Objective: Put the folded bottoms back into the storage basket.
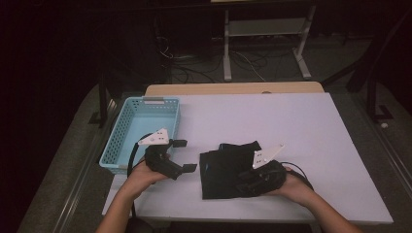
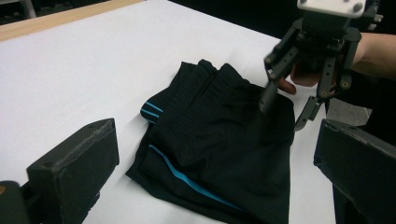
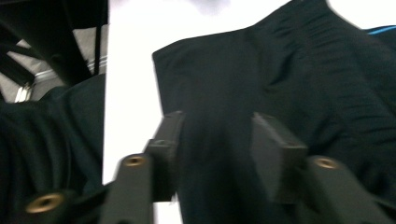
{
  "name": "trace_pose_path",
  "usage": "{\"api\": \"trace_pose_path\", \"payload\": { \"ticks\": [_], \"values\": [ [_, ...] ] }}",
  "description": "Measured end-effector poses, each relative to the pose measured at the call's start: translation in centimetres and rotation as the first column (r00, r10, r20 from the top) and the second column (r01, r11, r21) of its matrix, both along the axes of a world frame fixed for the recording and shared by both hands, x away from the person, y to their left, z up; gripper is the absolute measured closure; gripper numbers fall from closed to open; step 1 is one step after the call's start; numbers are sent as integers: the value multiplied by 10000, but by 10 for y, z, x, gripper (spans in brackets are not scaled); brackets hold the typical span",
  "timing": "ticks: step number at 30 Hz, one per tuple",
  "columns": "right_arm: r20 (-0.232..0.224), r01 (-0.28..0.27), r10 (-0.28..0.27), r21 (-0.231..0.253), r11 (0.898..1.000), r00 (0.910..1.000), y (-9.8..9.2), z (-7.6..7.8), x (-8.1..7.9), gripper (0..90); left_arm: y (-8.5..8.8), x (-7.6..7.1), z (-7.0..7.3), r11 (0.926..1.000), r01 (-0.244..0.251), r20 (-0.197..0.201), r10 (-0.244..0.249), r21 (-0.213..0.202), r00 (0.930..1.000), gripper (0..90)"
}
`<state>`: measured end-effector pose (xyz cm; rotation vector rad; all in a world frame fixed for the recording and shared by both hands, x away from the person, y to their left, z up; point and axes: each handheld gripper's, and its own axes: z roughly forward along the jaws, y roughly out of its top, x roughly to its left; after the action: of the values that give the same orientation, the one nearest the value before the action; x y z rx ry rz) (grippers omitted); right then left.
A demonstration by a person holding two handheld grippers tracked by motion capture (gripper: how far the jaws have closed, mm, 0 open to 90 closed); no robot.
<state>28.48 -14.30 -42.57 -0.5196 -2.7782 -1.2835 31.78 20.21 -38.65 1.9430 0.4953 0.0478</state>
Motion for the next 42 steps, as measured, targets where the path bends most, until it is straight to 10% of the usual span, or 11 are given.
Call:
{"api": "trace_pose_path", "payload": {
  "ticks": [42],
  "values": [
    [559, 2906, -2955, 808, 9534, 9537, -85, 3, -29, 21, 0, 0, 0, 9999, -142, -46, 142, -59, 9999, 0]
  ]
}}
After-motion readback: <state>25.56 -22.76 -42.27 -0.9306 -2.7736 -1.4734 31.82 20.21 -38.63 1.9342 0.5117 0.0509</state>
